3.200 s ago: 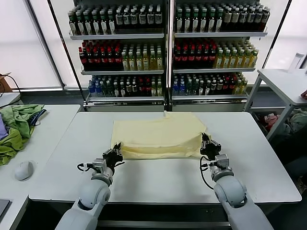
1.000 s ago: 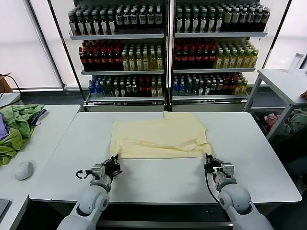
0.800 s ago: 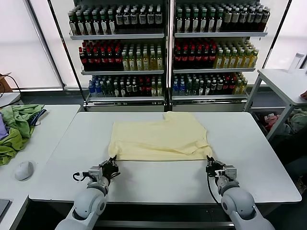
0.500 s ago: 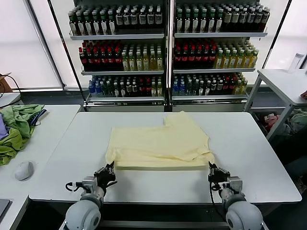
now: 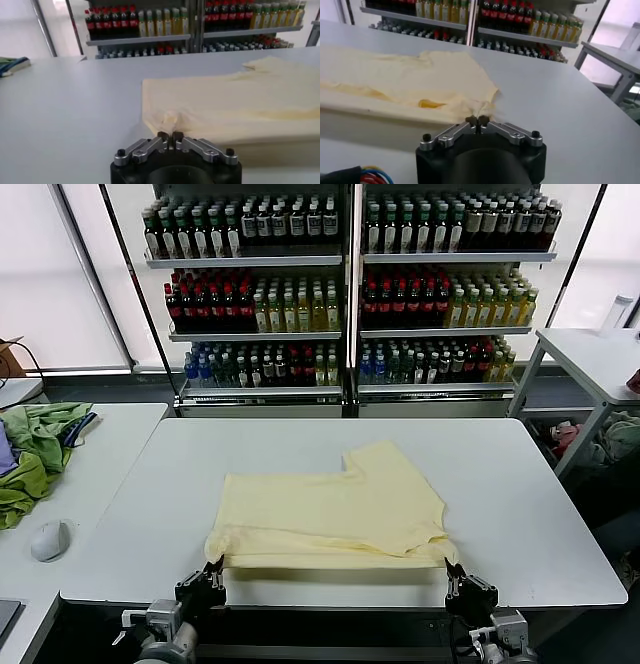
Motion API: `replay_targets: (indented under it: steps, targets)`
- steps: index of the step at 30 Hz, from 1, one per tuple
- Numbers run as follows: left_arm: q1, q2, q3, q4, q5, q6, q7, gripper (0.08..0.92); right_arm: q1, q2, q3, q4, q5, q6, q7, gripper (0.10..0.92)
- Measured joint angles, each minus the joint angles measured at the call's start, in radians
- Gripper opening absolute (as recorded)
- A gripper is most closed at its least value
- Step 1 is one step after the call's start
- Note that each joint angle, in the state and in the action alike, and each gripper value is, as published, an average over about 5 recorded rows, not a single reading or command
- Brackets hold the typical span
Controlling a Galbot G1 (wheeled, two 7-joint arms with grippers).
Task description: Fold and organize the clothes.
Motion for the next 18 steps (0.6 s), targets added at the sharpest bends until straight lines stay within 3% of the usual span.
replay_targets:
  steps: [9,18]
  targets:
    - [0.042,0.034,-0.057,-0.06,0.019,0.019,-0.005,0.469,0.012,-0.025,0.033,0.032,0.01,0.031,0.006,0.528]
    - [-0.026,0.085,-0.053,-0.027,-0.019,-0.003,-0.018,0.728,0.19,-0.044,-0.022,-0.057,0.081,0.008,0.035,0.778]
